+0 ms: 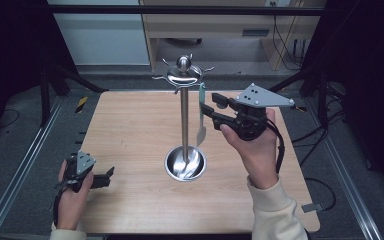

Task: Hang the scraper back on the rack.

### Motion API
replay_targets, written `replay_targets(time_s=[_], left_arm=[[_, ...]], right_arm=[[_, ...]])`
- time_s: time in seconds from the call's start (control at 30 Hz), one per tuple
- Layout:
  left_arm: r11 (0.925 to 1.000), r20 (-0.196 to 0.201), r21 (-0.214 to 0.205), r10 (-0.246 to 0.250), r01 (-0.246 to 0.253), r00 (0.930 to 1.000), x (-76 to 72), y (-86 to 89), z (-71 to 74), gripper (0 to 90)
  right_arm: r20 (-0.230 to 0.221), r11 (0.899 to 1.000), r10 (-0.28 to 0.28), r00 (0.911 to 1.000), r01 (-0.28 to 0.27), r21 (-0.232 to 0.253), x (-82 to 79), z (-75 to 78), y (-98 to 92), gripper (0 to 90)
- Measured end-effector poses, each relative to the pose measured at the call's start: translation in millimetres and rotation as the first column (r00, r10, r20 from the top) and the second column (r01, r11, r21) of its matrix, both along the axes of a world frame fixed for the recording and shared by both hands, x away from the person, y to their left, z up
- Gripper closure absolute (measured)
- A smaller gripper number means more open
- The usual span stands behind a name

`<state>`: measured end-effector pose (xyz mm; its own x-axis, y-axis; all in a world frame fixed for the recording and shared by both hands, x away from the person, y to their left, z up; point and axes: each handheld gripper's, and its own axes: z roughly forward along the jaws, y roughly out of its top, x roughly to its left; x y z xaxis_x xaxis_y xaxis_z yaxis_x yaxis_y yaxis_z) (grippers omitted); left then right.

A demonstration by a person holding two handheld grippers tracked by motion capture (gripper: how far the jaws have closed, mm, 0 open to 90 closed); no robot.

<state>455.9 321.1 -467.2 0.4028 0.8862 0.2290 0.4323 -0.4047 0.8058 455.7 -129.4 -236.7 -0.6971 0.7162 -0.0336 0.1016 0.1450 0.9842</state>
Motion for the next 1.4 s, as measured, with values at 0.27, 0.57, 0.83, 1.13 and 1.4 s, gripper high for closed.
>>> replay_targets(time_s=[0.27,0.57,0.83,1.13,1.4], left_arm=[[1.0,0.001,0.003,0.001,-0.001,1.0,1.4,0.1,-0.1,2.2],[0.9999,0.007,-0.003,0.011,-0.011,0.9999,0.1,2.7,0.7,2.2],[0.9999,0.011,-0.001,0.014,-0.014,0.9998,0.6,3.9,1.6,2.2],[0.9986,0.011,-0.051,0.011,-0.011,0.9999,1.2,6.1,1.5,2.2],[0.9991,0.003,-0.041,0.014,-0.014,0.9999,2.2,5.4,0.4,2.2]], right_arm=[[-0.002,0.989,-0.131,0.9913,0.131,-0.072,-0.9,-5.9,-10.5,27.7],[-0.024,0.973,-0.2,0.9796,0.195,-0.123,7.9,-23.4,-17.4,13.8],[-0.067,0.966,-0.23,0.971,0.219,-0.133,16.8,-49.0,-30.3,8.0],[-0.116,0.958,-0.247,0.9621,0.224,-0.179,18.3,-83.6,-34.6,10.2],[-0.133,0.947,-0.283,0.95,0.254,-0.196,13.2,-112.3,-48.8,12.7]])
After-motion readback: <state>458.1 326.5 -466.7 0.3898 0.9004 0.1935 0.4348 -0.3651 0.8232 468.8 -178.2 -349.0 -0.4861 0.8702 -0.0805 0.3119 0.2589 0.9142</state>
